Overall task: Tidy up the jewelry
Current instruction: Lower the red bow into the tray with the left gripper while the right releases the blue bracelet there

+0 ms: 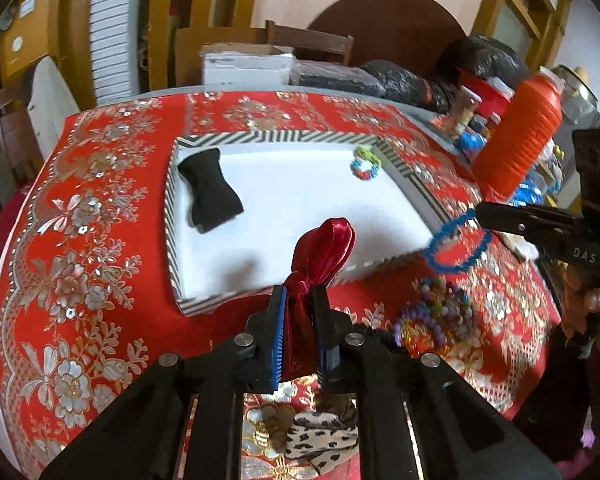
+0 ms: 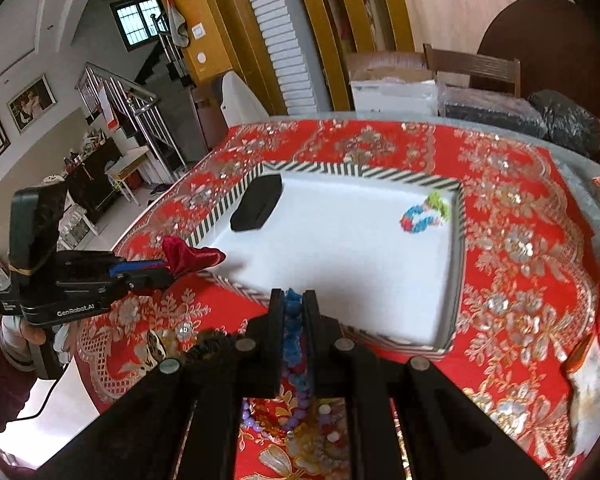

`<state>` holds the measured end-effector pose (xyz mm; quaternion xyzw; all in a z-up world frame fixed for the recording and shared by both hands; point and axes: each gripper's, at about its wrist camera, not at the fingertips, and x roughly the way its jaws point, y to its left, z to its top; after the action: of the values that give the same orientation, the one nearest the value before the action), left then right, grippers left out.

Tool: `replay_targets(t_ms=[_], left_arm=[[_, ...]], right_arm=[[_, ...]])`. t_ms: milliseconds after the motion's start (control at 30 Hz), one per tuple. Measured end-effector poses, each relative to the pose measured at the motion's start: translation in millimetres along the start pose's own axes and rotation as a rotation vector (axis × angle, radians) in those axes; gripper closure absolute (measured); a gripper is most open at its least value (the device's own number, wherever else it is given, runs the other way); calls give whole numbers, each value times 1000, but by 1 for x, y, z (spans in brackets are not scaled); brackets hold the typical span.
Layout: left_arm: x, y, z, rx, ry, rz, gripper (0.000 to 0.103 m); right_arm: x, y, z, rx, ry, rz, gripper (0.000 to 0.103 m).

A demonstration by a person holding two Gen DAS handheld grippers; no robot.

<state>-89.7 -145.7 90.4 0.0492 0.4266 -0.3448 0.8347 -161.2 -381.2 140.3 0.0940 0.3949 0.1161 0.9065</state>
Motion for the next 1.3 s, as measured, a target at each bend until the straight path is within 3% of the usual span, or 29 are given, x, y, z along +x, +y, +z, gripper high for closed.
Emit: replay_targets(t_ms=[300, 633, 1033, 1300], left_arm=[[5, 12, 16, -60, -24, 91, 100], [22, 26, 26, -109, -15, 141, 100], [54, 43, 35, -204, 31, 184, 100], [76, 50, 36, -247, 63, 231, 100]], right_arm=[[-5, -22, 19, 19, -10, -60, 94], [13, -41, 37, 36, 11, -107, 94], [60, -56, 38, 51, 102, -78, 94], [101, -95, 51, 8, 153, -266, 94]])
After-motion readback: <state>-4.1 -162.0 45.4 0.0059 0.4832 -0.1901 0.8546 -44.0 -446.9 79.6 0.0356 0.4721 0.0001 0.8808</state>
